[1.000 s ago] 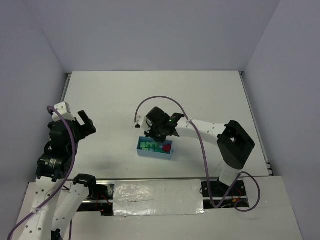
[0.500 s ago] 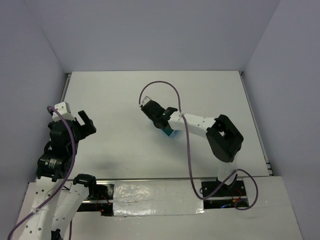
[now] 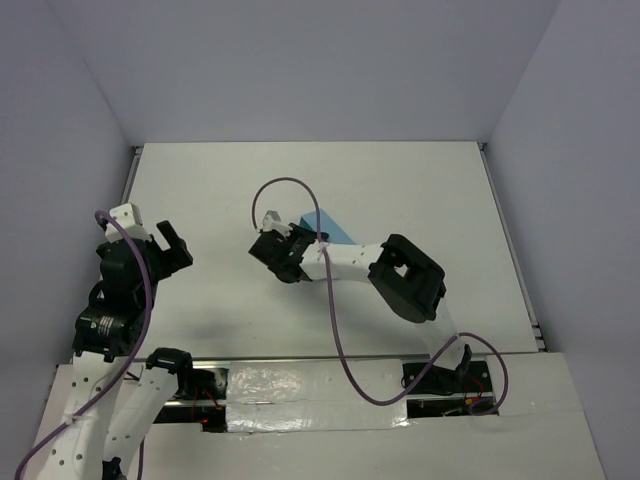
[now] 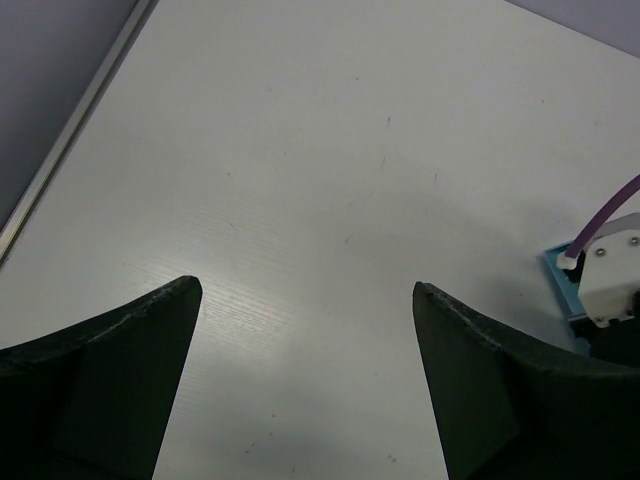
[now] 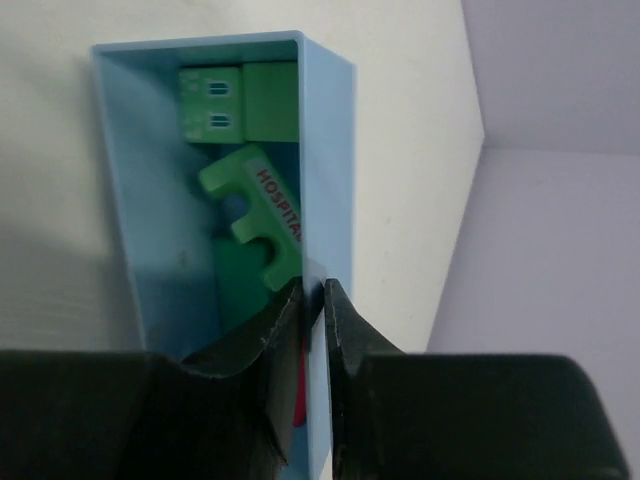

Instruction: Build the wood block tower

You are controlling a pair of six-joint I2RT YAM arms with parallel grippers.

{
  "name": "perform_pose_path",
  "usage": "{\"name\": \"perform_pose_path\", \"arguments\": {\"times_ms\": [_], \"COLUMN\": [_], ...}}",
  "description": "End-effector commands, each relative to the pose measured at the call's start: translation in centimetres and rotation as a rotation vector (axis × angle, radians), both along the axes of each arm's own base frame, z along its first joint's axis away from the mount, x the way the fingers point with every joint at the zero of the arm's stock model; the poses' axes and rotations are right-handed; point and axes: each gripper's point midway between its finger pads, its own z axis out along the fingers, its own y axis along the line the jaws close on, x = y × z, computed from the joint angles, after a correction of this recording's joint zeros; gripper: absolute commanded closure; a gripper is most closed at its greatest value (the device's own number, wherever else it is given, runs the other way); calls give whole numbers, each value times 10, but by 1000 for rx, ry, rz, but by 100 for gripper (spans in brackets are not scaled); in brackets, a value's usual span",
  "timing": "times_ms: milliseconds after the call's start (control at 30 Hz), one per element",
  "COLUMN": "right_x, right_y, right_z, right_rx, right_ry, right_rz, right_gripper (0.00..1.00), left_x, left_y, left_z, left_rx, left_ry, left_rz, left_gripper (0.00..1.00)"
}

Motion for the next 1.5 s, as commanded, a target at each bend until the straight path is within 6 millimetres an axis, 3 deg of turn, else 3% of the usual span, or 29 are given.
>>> {"name": "perform_pose_path", "arguments": {"times_ms": [0, 167, 200, 267, 300, 333, 433, 467, 533, 633, 700, 867, 1167, 1333, 1467], "right_x": [-5, -15, -17, -24, -24, -31, -35, -29, -35, -31, -20, -3, -5, 1, 2], "right_y": [23, 40, 42, 54, 57, 70, 80, 75, 83, 71, 51, 16, 20, 17, 15], "right_z": [0, 0, -1, -1, 15, 13, 38, 56, 62, 72, 72, 48, 16, -8, -15], "right_rx": [97, 141, 163, 273, 357, 440, 653, 741, 876, 1019, 1060, 1035, 1076, 1042, 1037], "right_ry": [-35, -9, -5, 52, 51, 112, 189, 188, 315, 421, 451, 527, 652, 655, 646], "right_rz": [-7, 25, 23, 64, 80, 120, 145, 134, 188, 193, 182, 132, 134, 96, 95], "right_gripper": [78, 64, 50, 31, 14, 2, 0, 0, 0, 0, 0, 0, 0, 0, 2], "left_x": [5, 5, 5, 5, 5, 4, 4, 5, 5, 4, 4, 4, 7, 6, 6], "left_y": [0, -1, -1, 0, 0, 0, -1, -1, -1, 0, -1, 2, 0, 0, -1], "left_z": [10, 10, 11, 10, 10, 11, 11, 11, 10, 11, 12, 10, 8, 7, 7], "left_rx": [0, 1, 1, 1, 1, 1, 1, 1, 0, 0, 1, 4, 5, 4, 3], "left_ry": [-42, -42, -42, -40, -42, -45, -48, -45, -42, -46, -49, -39, -27, -25, -28], "left_rz": [1, -3, -3, -1, -1, -1, -5, -5, -4, -1, -7, 13, 2, 0, -6], "left_gripper": [1, 1, 0, 1, 0, 1, 1, 1, 0, 0, 1, 0, 1, 0, 0]}}
